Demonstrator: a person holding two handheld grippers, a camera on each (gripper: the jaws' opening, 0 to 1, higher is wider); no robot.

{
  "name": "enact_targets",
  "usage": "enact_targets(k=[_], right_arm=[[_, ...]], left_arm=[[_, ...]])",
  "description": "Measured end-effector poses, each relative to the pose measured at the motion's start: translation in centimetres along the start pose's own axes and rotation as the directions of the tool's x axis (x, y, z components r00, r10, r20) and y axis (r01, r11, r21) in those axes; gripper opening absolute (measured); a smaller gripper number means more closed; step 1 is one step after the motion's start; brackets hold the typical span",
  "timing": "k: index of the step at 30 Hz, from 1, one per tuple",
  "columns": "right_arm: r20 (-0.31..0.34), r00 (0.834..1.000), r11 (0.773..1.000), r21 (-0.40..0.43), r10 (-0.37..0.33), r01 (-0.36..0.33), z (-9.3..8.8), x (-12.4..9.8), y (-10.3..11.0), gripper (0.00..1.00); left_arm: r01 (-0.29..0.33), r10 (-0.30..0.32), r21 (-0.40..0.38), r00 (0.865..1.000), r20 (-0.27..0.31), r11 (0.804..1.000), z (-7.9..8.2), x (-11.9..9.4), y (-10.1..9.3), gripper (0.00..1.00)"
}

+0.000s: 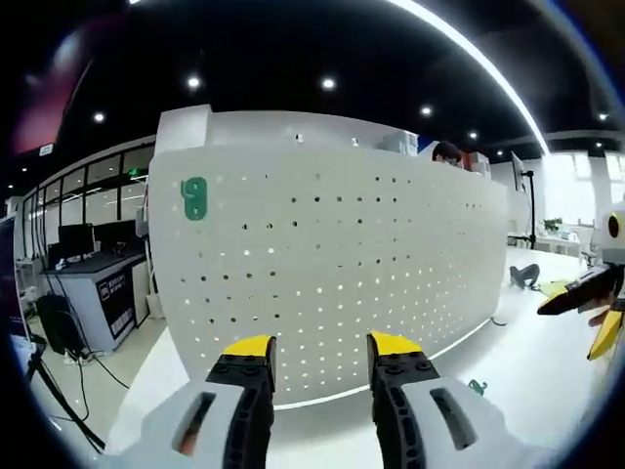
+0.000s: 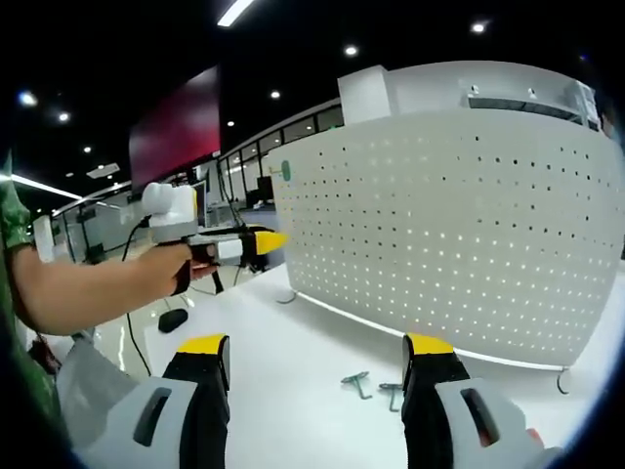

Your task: Insert the hook assembly into the mounting plate slot until the hook locks in place.

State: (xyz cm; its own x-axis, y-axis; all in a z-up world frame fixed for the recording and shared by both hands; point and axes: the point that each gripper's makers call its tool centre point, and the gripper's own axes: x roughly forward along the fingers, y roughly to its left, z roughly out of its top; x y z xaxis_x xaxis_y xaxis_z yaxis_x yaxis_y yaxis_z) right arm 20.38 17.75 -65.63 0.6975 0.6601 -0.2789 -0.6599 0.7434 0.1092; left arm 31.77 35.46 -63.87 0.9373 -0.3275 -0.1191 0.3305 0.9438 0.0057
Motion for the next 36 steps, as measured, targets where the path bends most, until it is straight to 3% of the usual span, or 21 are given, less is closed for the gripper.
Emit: enact_targets(k=[23, 36], right_arm=[[-0.013, 1.000, 1.000, 0.006, 0.001, -0.001, -1.6, -2.4, 1.0, 0.72], [-0.013, 1.000, 1.000, 0.009, -0.003, 0.004, -2.2, -3.8, 1.6, 0.72]], left_arm=[[0.104, -0.105, -0.012, 0.992, -0.073, 0.995, -3.5, -5.3, -6.8, 0.38], [0.140, -0.142, -0.026, 0.985, -0.098, 0.990, -4.8, -8.3, -9.4, 0.37]])
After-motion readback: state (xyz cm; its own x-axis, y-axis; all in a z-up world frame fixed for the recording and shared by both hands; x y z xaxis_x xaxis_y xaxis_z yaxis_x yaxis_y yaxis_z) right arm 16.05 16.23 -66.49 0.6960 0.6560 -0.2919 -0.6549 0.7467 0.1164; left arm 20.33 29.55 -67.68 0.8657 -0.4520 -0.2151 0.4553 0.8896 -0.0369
